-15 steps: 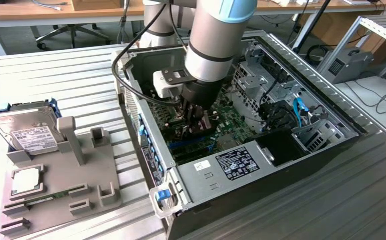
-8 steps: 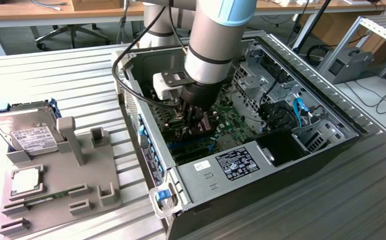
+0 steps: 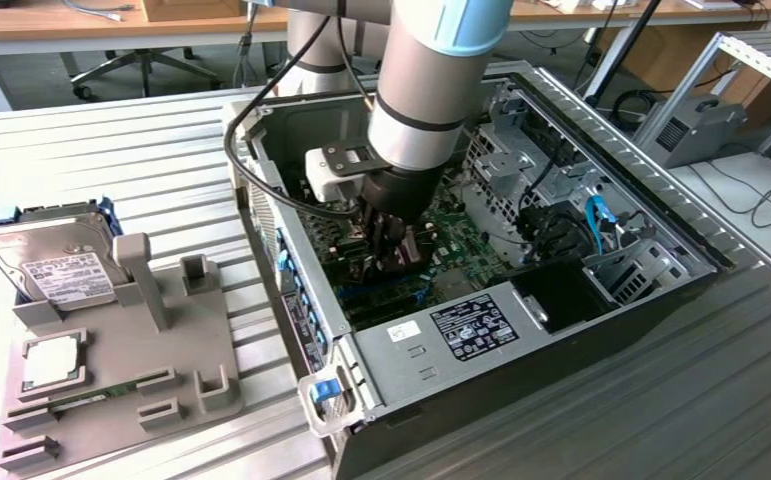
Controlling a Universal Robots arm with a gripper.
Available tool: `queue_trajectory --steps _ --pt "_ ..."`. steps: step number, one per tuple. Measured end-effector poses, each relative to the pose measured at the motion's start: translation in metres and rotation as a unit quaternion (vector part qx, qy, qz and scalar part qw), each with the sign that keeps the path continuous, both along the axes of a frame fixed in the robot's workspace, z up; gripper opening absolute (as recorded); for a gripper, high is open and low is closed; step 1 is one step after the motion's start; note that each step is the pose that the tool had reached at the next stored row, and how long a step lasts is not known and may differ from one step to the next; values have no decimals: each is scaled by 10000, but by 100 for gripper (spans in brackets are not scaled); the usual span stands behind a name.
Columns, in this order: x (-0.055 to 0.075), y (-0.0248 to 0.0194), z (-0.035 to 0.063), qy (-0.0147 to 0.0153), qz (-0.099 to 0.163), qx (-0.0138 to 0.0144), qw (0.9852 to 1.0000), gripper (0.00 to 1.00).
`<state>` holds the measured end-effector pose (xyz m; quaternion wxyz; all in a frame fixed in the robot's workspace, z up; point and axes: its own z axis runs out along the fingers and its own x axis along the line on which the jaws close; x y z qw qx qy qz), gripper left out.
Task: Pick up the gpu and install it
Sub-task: 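Insert the gpu into the slot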
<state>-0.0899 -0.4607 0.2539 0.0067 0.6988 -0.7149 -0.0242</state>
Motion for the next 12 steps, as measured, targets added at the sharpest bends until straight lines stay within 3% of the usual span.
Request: queue_trajectory --steps 5,8,12 --pt "0 1 -4 -2 0 4 10000 27" --pt "0 0 0 0 0 1 10000 40" --pt "0 1 56 -2 -1 0 10000 40"
